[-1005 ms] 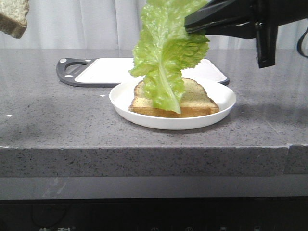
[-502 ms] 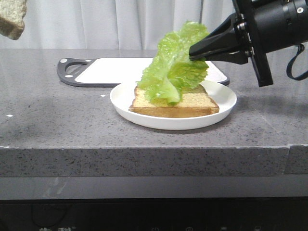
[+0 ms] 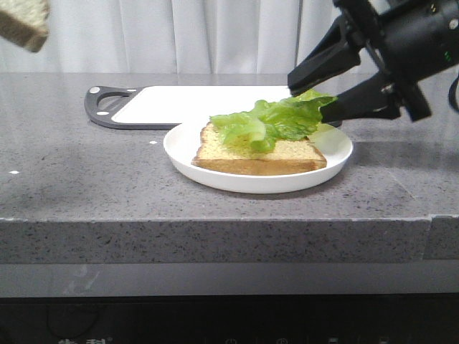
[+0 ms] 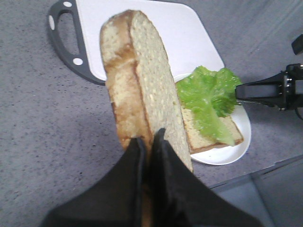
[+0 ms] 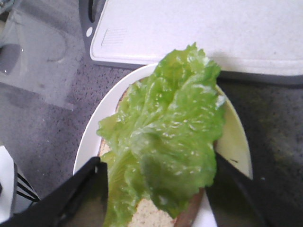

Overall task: Left arm grabs bread, right arm adds lettuce
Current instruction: 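Open the right gripper and withdraw it from the plate, then lower the held bread slice onto the lettuce with the left gripper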

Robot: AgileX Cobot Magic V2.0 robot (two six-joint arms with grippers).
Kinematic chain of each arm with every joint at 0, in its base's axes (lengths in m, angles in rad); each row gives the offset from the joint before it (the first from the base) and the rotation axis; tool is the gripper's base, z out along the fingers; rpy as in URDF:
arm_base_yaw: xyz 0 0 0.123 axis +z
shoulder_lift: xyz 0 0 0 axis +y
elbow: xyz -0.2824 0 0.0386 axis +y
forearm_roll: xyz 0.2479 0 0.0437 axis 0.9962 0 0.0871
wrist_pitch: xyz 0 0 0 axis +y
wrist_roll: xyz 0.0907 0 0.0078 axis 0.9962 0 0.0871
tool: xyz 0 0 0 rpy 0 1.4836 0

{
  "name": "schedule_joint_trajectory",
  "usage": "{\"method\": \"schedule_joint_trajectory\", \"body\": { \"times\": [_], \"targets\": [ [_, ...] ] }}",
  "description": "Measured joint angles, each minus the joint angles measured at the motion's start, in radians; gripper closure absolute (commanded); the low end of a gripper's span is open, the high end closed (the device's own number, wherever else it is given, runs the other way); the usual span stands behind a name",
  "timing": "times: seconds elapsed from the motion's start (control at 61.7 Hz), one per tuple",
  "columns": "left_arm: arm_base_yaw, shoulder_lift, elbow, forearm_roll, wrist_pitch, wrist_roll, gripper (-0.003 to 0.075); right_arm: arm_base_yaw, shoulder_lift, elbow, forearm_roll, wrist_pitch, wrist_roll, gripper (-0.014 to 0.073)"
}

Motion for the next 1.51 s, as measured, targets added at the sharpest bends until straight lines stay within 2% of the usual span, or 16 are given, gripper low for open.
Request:
{"method": "schedule_joint_trajectory", "body": {
  "times": [0.113, 0.308, 0.454, 0.599, 0.778, 1.021, 1.248, 1.345, 1.507],
  "targets": [
    [0.000, 0.040, 0.000, -0.151, -0.006, 0.091, 0.0741, 0.000, -0.077, -0.020, -0.169, -0.014, 0.102, 0.0122],
    [0.000, 0.196, 0.000, -0.514, -0.020, 0.358, 0.0741, 0.000, -0.269, -0.026, -0.507, -0.006, 0.330, 0.0123],
    [-0.047, 0.336, 0.000, -0.705, -0.036, 0.523, 0.0741, 0.000, -0.426, -0.026, -0.661, 0.044, 0.451, 0.0123],
    [-0.122, 0.480, 0.000, -0.832, -0.053, 0.621, 0.0741, 0.000, -0.532, -0.026, -0.702, 0.082, 0.477, 0.0123],
    [-0.180, 0.647, 0.000, -0.987, -0.062, 0.711, 0.0741, 0.000, -0.566, -0.019, -0.717, 0.088, 0.479, 0.0123],
    [-0.192, 0.798, 0.000, -1.066, -0.083, 0.730, 0.0741, 0.000, -0.566, 0.029, -0.721, 0.088, 0.481, 0.0123],
    [-0.192, 0.860, 0.000, -1.093, -0.083, 0.731, 0.0734, 0.000, -0.566, 0.046, -0.721, 0.086, 0.481, 0.0123],
    [-0.192, 0.860, 0.000, -1.093, -0.083, 0.731, 0.0657, 0.000, -0.566, 0.046, -0.721, 0.085, 0.481, 0.0123],
    [-0.192, 0.860, -0.002, -1.086, -0.083, 0.731, 0.0407, 0.000, -0.566, 0.046, -0.721, 0.085, 0.481, 0.0123]
  ]
}}
